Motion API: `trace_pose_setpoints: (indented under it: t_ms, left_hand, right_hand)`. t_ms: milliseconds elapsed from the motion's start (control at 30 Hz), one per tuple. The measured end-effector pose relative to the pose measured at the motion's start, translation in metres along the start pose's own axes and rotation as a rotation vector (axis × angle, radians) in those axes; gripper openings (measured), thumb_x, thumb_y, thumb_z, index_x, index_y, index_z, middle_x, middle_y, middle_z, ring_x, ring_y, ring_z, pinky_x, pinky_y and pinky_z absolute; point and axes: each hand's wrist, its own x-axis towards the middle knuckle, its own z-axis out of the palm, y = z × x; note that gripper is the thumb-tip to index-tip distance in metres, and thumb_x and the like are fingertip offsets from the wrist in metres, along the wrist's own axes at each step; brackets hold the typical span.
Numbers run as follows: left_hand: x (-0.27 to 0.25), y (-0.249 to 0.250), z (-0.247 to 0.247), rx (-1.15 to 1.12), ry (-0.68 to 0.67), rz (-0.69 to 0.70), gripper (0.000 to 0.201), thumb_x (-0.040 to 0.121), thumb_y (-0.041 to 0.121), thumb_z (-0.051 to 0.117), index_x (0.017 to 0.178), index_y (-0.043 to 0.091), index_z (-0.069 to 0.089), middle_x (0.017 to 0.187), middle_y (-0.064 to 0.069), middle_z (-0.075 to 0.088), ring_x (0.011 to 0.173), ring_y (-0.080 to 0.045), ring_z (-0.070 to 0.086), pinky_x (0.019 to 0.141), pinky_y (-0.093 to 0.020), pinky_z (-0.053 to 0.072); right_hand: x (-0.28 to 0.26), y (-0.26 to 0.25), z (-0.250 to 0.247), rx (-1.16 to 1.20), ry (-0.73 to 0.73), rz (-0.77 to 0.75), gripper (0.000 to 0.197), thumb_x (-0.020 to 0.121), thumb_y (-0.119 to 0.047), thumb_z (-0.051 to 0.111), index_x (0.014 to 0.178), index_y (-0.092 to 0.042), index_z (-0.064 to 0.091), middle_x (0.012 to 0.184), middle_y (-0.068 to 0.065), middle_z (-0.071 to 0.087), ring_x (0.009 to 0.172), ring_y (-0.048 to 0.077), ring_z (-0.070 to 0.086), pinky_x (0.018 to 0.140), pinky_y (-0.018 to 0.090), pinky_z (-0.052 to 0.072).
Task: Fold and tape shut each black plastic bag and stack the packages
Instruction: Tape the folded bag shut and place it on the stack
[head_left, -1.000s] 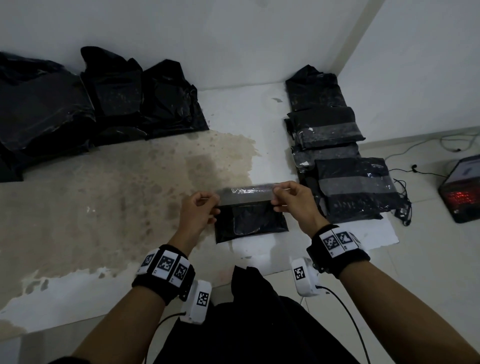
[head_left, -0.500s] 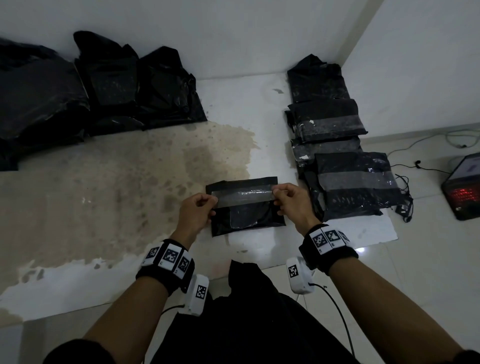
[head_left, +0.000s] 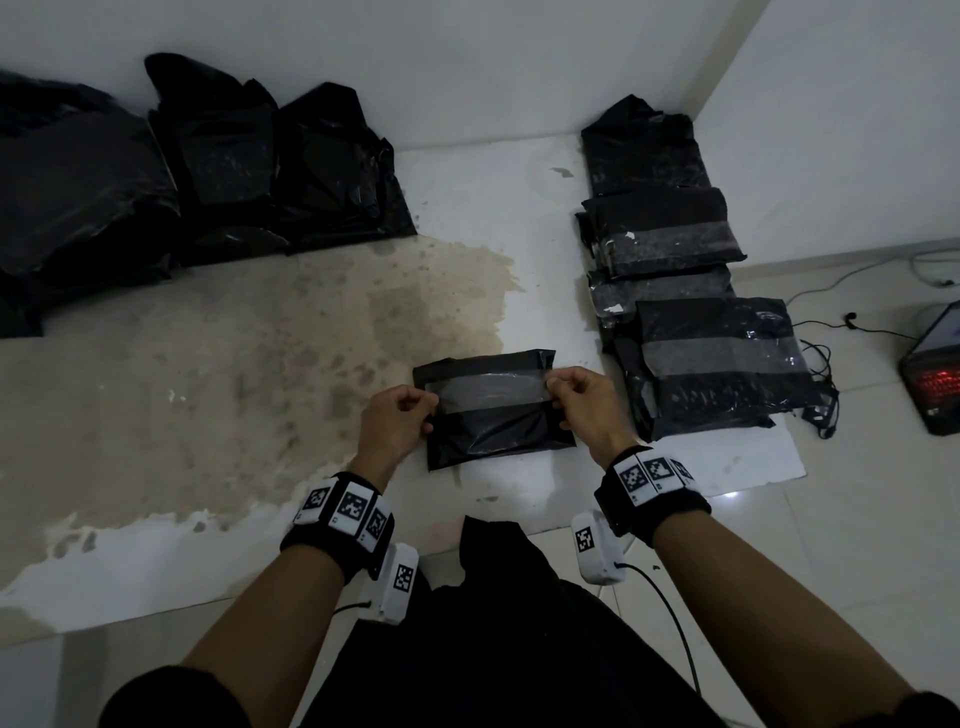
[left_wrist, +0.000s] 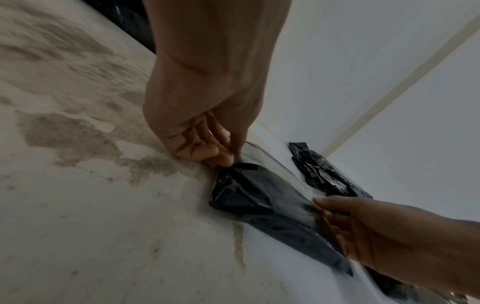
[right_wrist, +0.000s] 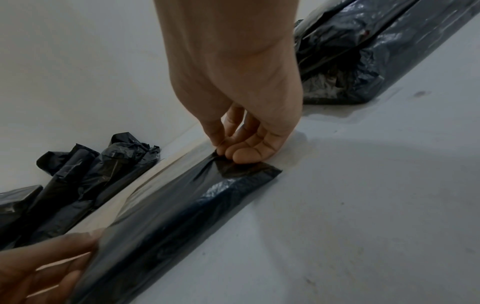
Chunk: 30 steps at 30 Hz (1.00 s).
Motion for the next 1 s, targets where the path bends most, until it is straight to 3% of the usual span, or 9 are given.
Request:
trace_pose_setpoints:
  t_ms: [167, 300, 400, 533, 700, 733, 800, 900, 1000]
  left_hand:
    - [0.001, -0.001, -0.002, 0.078, 0.005, 0.022, 0.013, 0.094, 0.021, 0.070, 0.089, 0.009, 0.073, 0.080, -0.003, 0.071, 0.047, -0.001, 0.060, 0.051, -0.010, 0.046]
    - [0.002, 0.000, -0.003, 0.167, -0.007, 0.046, 0.018, 0.094, 0.022, 0.070, 0.087, 0.005, 0.074, 0.076, -0.006, 0.070, 0.055, -0.008, 0.059, 0.049, -0.009, 0.043]
    - [0.005, -0.002, -0.006, 0.199, -0.013, 0.062, 0.018, 0.092, 0.023, 0.073, 0.086, 0.006, 0.076, 0.084, -0.007, 0.073, 0.065, -0.011, 0.062, 0.057, -0.015, 0.045]
    - [0.004, -0.003, -0.009, 0.211, -0.003, 0.075, 0.013, 0.091, 0.022, 0.074, 0.086, 0.010, 0.075, 0.085, -0.004, 0.072, 0.072, -0.012, 0.063, 0.065, -0.021, 0.046]
    - [-0.008, 0.005, -0.013, 0.271, 0.159, 0.082, 0.010, 0.094, 0.027, 0.066, 0.095, 0.017, 0.062, 0.090, 0.002, 0.066, 0.080, -0.017, 0.061, 0.071, -0.032, 0.049]
    - [-0.012, 0.007, -0.012, 0.319, 0.218, 0.135, 0.009, 0.095, 0.027, 0.063, 0.096, 0.020, 0.058, 0.090, 0.003, 0.063, 0.079, -0.017, 0.060, 0.069, -0.032, 0.049]
    - [-0.023, 0.010, -0.007, 0.416, 0.283, 0.388, 0.007, 0.097, 0.025, 0.057, 0.102, 0.021, 0.056, 0.094, 0.004, 0.058, 0.081, -0.017, 0.056, 0.069, -0.033, 0.047]
    - [-0.040, 0.000, 0.017, 0.627, 0.115, 0.757, 0.037, 0.098, 0.030, 0.046, 0.128, 0.011, 0.056, 0.125, -0.008, 0.056, 0.113, -0.023, 0.053, 0.096, -0.036, 0.044]
    - [-0.049, -0.023, 0.044, 0.859, -0.021, 0.870, 0.059, 0.101, 0.032, 0.039, 0.150, -0.001, 0.037, 0.156, -0.020, 0.037, 0.148, -0.034, 0.030, 0.119, -0.050, 0.029]
  right_hand:
    - [0.004, 0.005, 0.000, -0.033, 0.017, -0.013, 0.011, 0.097, -0.013, 0.064, 0.093, -0.019, 0.071, 0.080, 0.000, 0.067, 0.065, 0.009, 0.057, 0.054, 0.025, 0.046]
    - [0.004, 0.006, 0.001, -0.063, 0.029, -0.043, 0.012, 0.098, -0.020, 0.064, 0.088, -0.023, 0.069, 0.081, 0.000, 0.069, 0.065, 0.009, 0.060, 0.060, 0.027, 0.046]
    - [0.001, 0.005, -0.002, 0.000, 0.034, -0.029, 0.020, 0.103, -0.024, 0.054, 0.091, -0.021, 0.070, 0.080, 0.003, 0.069, 0.065, 0.010, 0.060, 0.052, 0.026, 0.045]
    - [-0.004, 0.003, -0.007, 0.106, 0.037, 0.001, 0.028, 0.106, -0.016, 0.041, 0.098, -0.015, 0.067, 0.082, 0.005, 0.066, 0.063, 0.012, 0.060, 0.049, 0.025, 0.048]
    - [-0.012, -0.001, -0.013, 0.140, 0.074, -0.050, 0.029, 0.108, -0.016, 0.037, 0.102, -0.012, 0.064, 0.079, 0.003, 0.064, 0.064, 0.012, 0.059, 0.052, 0.024, 0.049]
    - [-0.013, 0.000, -0.015, 0.090, 0.099, -0.094, 0.028, 0.108, -0.018, 0.038, 0.102, -0.014, 0.065, 0.080, 0.001, 0.065, 0.068, 0.012, 0.060, 0.056, 0.024, 0.050]
    - [-0.016, 0.004, -0.015, -0.081, 0.158, -0.257, 0.025, 0.107, -0.022, 0.041, 0.106, -0.015, 0.065, 0.088, 0.000, 0.066, 0.080, 0.014, 0.063, 0.069, 0.027, 0.051]
    - [-0.027, 0.009, -0.008, -0.387, 0.157, -0.592, 0.029, 0.105, -0.028, 0.042, 0.117, -0.015, 0.064, 0.106, 0.004, 0.064, 0.099, 0.021, 0.057, 0.083, 0.035, 0.046]
    - [-0.042, 0.017, 0.009, -0.700, 0.061, -0.850, 0.041, 0.106, -0.029, 0.039, 0.135, -0.008, 0.058, 0.132, 0.013, 0.057, 0.123, 0.029, 0.049, 0.102, 0.041, 0.041]
